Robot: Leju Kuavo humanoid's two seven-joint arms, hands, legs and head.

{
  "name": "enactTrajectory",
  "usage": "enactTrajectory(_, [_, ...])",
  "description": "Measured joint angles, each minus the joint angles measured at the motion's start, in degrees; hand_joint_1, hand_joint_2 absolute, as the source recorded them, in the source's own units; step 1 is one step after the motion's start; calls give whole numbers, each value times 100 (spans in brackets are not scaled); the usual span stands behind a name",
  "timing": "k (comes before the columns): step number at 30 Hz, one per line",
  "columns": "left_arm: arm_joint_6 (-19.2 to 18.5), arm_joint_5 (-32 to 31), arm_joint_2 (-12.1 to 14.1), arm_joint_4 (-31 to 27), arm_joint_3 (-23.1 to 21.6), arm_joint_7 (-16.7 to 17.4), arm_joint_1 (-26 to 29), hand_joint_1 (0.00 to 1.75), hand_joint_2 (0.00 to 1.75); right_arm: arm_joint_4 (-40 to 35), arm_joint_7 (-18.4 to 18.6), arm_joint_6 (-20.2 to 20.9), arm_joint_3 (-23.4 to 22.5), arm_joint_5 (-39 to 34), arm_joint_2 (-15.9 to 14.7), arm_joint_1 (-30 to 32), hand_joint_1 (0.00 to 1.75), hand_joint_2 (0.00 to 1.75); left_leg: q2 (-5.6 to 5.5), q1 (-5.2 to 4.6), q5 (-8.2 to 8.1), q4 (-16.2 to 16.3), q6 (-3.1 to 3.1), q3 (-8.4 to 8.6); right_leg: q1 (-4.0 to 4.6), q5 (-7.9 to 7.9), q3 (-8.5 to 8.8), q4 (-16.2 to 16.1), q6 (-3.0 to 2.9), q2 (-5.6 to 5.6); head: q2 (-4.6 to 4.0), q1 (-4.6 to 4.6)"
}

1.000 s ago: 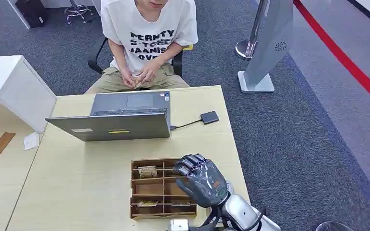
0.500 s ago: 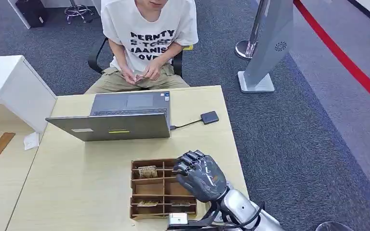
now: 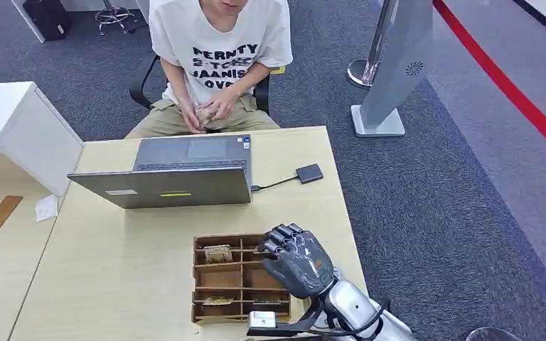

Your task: Pass the card to the sensor for recognition and then transmit it.

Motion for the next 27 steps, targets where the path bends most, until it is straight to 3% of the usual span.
enactTrajectory(3, [-20, 81, -15, 0, 22, -127, 52, 0, 0, 4, 44, -52, -90, 48, -2, 115, 84, 175, 1, 0, -1, 0, 0, 0, 0, 0, -1, 0, 0, 1, 0, -2])
enactTrajectory(17, [-337, 409, -98, -55, 304, -785, 420, 0, 0, 0, 229, -391, -603, 284, -96, 650, 87, 175, 2, -1, -4, 0, -1, 1, 0, -1, -1, -1, 0, 1, 0, -2])
enactTrajectory(22, [-724, 448, -236, -391, 487, -1001, 686, 0, 0, -92, 295, -529, -844, 352, -177, 923, 87, 175, 3, 0, -7, 0, -3, 1, 0, -3, -2, -1, 3, 5, 0, 0])
enactTrajectory(24, [-802, 402, -280, -496, 536, -968, 742, 0, 0, -114, 249, -540, -887, 341, -195, 968, 87, 175, 3, -1, -8, 0, -1, 0, 0, -4, -1, -1, 4, 2, 0, 0])
enactTrajectory(27, [-268, -344, -271, -580, 457, -85, 578, 0, 0, 15, -249, -226, -722, -32, -164, 636, 84, 175, 9, 0, -3, 0, -4, -5, 0, 5, -8, -1, -2, 6, 0, 0])
